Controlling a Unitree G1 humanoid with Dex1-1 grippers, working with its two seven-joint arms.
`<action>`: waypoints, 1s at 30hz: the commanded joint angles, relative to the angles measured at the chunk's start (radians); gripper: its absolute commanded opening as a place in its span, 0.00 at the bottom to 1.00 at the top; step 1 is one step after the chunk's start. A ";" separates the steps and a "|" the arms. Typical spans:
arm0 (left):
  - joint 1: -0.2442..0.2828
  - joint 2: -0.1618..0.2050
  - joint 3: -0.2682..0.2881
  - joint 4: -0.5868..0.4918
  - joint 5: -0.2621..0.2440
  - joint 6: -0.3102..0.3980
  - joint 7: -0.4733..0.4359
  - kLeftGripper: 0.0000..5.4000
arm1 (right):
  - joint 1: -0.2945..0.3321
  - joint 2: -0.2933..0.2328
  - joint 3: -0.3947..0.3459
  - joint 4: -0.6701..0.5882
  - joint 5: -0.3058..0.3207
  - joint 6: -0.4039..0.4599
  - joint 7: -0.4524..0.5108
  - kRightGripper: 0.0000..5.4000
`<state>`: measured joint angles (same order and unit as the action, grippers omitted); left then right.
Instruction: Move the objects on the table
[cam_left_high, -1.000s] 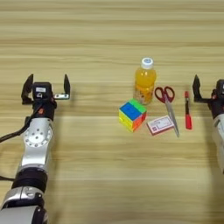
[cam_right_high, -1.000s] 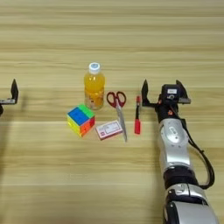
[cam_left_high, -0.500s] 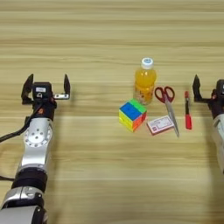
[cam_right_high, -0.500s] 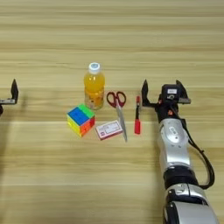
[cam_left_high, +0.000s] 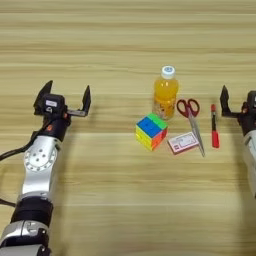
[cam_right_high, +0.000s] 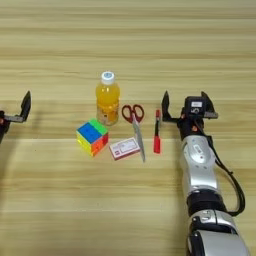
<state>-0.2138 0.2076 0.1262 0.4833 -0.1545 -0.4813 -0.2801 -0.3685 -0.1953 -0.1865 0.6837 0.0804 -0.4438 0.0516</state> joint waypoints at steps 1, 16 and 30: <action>0.035 0.010 -0.015 -0.059 -0.049 0.040 -0.087 1.00 | -0.010 0.000 -0.001 -0.002 -0.001 0.008 -0.002 1.00; 0.082 -0.039 -0.154 -0.181 -0.068 0.133 -0.250 1.00 | -0.014 0.008 0.004 -0.001 -0.004 0.010 -0.006 1.00; 0.093 -0.099 -0.278 -0.218 -0.016 0.165 -0.269 1.00 | -0.018 0.018 0.005 0.003 -0.008 0.011 -0.013 1.00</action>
<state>-0.1304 0.1163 -0.1327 0.2768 -0.1964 -0.3284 -0.5500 -0.3721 -0.1803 -0.1834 0.6830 0.0761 -0.4438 0.0479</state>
